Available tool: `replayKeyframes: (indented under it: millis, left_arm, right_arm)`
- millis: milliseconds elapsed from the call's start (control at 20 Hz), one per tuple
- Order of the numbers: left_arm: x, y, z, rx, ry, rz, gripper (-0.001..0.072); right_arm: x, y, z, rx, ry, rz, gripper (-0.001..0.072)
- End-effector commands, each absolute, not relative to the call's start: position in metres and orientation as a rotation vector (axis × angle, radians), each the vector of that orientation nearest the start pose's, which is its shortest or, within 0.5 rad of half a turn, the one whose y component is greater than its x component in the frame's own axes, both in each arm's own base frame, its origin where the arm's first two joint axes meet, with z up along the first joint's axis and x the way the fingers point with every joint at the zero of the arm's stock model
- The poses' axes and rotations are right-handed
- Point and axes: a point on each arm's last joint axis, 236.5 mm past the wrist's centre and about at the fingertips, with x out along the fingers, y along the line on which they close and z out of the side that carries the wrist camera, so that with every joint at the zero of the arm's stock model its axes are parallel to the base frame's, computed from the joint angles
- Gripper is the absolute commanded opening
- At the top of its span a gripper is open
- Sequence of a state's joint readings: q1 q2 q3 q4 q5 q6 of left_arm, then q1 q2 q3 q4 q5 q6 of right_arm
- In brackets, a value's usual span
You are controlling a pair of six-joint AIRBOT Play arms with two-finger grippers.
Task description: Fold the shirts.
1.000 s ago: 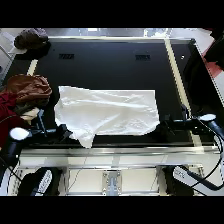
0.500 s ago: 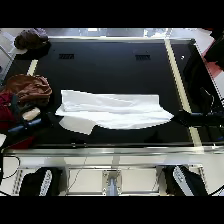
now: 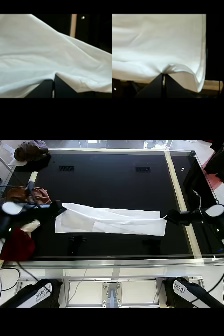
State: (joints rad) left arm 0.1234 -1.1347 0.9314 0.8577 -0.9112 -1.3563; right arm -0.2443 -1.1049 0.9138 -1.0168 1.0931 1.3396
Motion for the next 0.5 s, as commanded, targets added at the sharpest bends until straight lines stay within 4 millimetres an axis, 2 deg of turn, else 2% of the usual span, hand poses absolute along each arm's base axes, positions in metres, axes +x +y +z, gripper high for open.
replayKeyframes:
  millis: [0,100,200,350,450]
  left_arm:
    - [0.448,-0.076,-0.005,-0.428,1.051,-0.258,0.0011]
    - [0.468,-0.075,-0.02,-0.384,1.07,-0.254,0.0011]
    - [0.48,-0.071,-0.033,-0.374,1.089,-0.239,0.0011]
    - [0.48,-0.067,-0.052,-0.353,1.128,-0.229,0.0011]
    - [0.477,-0.063,-0.061,-0.311,1.147,-0.222,0.0012]
  right_arm:
    - [0.406,0.037,-0.002,0.458,1.146,0.198,0.0016]
    - [0.43,0.038,-0.015,0.467,1.163,0.188,0.0017]
    - [0.444,0.032,-0.031,0.501,1.19,0.149,0.0017]
    - [0.441,0.023,-0.06,0.5,1.259,0.09,0.0017]
    - [0.437,0.016,-0.071,0.484,1.289,0.061,0.0017]
